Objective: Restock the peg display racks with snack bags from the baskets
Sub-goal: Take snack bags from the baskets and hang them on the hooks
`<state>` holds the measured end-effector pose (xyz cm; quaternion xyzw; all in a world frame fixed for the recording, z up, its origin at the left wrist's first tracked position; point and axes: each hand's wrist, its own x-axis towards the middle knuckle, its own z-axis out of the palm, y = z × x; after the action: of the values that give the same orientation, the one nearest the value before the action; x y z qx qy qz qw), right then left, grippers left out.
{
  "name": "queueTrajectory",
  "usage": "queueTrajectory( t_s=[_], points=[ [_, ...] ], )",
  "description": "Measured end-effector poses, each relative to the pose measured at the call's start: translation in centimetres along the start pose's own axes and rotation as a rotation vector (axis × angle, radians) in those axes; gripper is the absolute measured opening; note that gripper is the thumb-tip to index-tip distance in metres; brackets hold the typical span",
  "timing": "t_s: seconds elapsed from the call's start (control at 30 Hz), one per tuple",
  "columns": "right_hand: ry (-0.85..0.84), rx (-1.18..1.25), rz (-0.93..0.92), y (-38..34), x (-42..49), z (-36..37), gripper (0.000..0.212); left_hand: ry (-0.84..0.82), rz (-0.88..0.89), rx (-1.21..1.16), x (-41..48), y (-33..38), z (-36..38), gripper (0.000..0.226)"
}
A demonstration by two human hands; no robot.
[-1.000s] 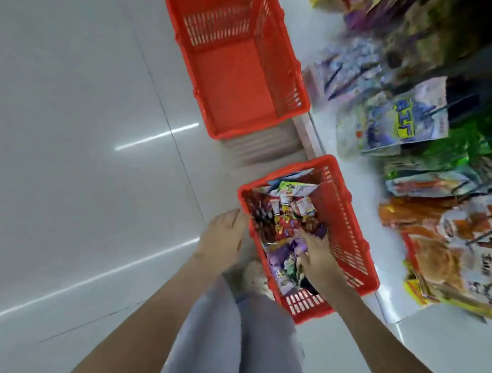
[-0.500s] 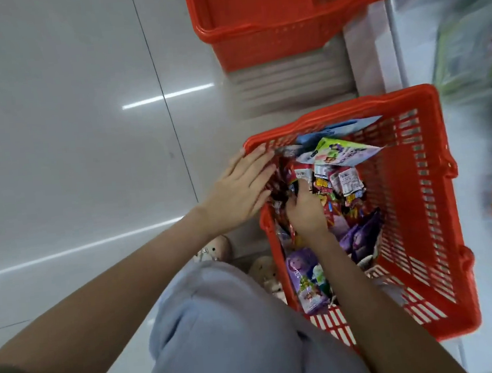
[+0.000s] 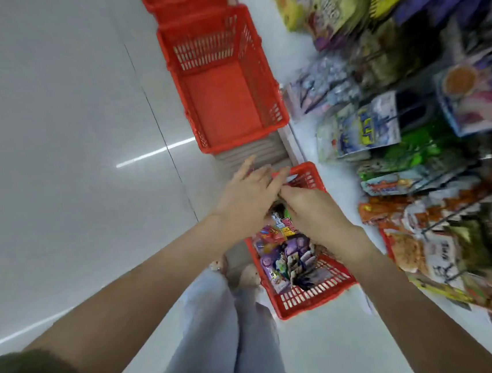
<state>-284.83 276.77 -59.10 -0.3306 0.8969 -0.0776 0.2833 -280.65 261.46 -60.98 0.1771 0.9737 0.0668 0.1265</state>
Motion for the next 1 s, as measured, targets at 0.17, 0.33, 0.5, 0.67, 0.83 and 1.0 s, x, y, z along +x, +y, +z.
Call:
queueTrajectory(
  t_s=[0.17,0.33,0.5,0.67,0.83,1.0],
  points=[
    [0.105,-0.047,-0.145,-7.2,-4.5,-10.1,0.053,-0.197,-0.228,-0.091,-2.0,-1.2,-14.2,0.051],
    [0.255,-0.09,-0.234,-11.8,-6.5,-16.4,0.057,-0.24,-0.261,-0.115,-5.9,-1.6,-20.6,0.046],
    [0.384,-0.166,-0.366,-12.0,-6.9,-20.6,0.048,-0.195,-0.371,-0.257,-6.3,-0.8,-24.4,0.042],
    [0.767,-0.13,-0.245,-9.7,-5.8,-23.9,0.066,-0.045,-0.596,-0.723,-5.4,-1.1,-27.7,0.037],
    [0.727,0.229,0.055,-7.9,-5.0,-29.5,0.043,0.124,-0.675,-0.973,-4.1,-2.5,-31.2,0.03],
    [0.751,0.546,0.053,-8.2,-3.7,-35.5,0.032,0.188,-0.564,-1.072,-1.3,-5.7,-35.0,0.023]
  ],
)
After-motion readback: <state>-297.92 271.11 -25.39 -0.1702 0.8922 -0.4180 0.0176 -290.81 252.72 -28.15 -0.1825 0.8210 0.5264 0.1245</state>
